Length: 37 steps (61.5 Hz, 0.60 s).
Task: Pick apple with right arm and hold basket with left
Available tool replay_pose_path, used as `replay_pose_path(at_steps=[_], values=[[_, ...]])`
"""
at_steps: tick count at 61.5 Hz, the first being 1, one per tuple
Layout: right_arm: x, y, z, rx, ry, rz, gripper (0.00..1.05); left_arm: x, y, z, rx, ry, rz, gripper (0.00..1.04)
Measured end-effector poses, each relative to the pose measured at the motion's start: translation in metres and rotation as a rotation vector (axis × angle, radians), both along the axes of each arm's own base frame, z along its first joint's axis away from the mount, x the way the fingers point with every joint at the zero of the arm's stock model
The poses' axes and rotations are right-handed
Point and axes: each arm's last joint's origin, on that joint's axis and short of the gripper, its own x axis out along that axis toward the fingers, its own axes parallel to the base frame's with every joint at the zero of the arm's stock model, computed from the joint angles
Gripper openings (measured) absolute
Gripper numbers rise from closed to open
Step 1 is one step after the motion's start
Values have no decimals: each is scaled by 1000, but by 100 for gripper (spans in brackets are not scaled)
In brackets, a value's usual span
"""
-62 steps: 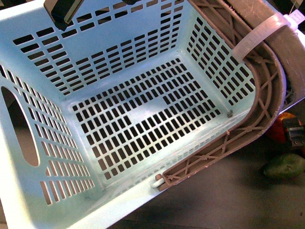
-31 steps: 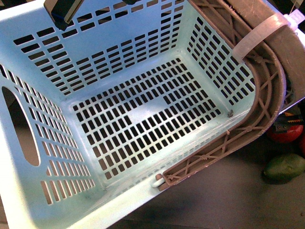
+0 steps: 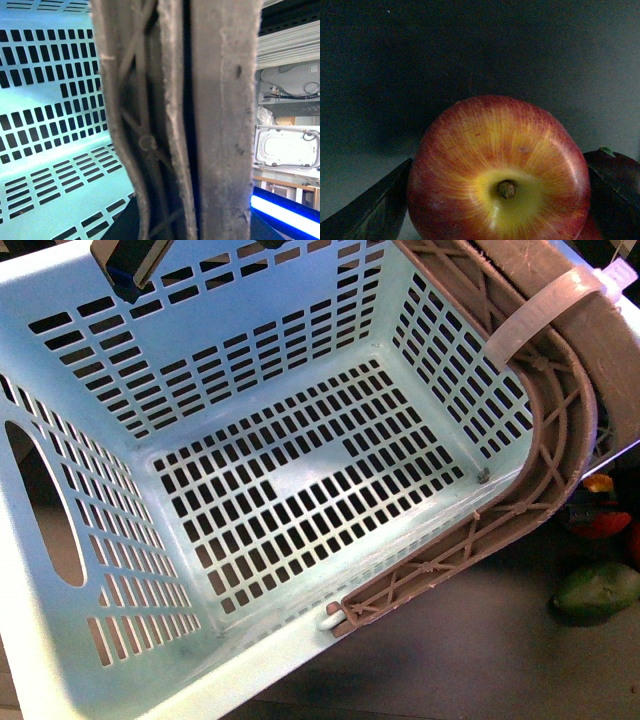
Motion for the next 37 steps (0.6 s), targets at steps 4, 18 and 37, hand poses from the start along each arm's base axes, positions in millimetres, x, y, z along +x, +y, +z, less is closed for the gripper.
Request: replay_pose_path(at_steps=[4,18,37], values=[[-2,0,0,6,-5,1,80,0,0,0,0,0,-1,16],[-23,-2,16,24,-30,7,80,0,0,0,0,0,0,16],[-59,-7,106,33,-214,72,80,0,0,0,0,0,0,16]])
